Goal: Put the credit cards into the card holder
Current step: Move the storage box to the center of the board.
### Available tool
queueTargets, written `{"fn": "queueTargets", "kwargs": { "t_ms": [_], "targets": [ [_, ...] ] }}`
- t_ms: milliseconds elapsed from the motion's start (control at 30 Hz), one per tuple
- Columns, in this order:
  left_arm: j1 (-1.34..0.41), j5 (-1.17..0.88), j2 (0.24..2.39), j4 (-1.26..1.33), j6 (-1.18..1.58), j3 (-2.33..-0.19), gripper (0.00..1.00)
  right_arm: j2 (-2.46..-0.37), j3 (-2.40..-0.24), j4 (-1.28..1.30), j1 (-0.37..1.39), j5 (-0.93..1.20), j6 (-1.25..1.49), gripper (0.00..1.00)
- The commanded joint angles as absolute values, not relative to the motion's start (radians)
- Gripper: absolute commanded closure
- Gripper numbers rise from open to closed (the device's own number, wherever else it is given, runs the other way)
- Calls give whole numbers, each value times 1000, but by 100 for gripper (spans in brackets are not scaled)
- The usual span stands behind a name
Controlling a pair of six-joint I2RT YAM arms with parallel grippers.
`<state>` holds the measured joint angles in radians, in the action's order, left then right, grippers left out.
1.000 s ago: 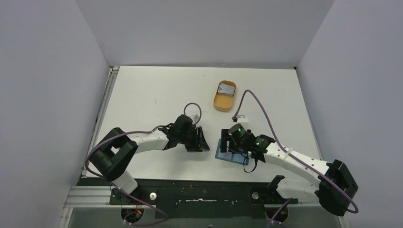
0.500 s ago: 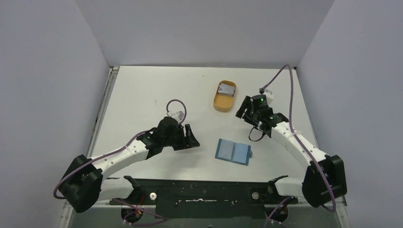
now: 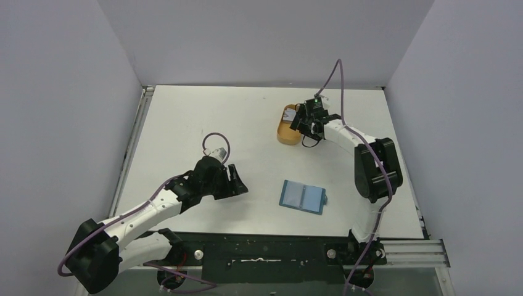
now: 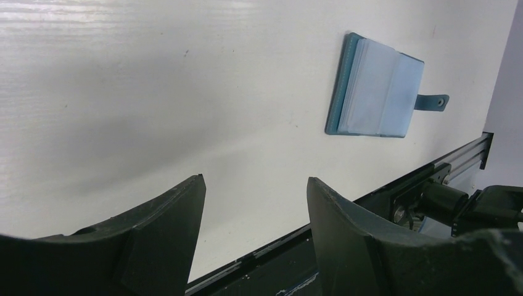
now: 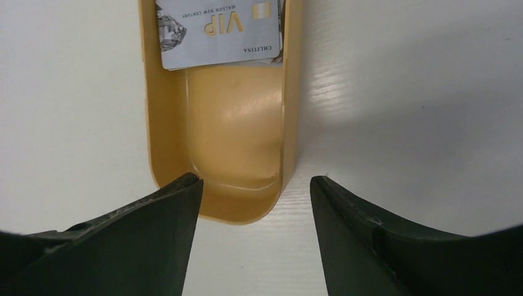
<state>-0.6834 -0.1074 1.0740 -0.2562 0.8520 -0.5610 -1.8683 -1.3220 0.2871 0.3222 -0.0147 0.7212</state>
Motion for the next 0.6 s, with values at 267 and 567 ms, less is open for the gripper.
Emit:
{"fn": "queueTargets", "kwargs": {
  "t_ms": [267, 567],
  "targets": [
    [-669, -85, 1019, -320, 811, -578, 41, -2002, -1459, 417, 337, -28, 589, 55],
    [-669, -99, 1006, -310, 813, -566, 42, -1905, -1316, 436, 342, -53, 488, 69]
  ]
}}
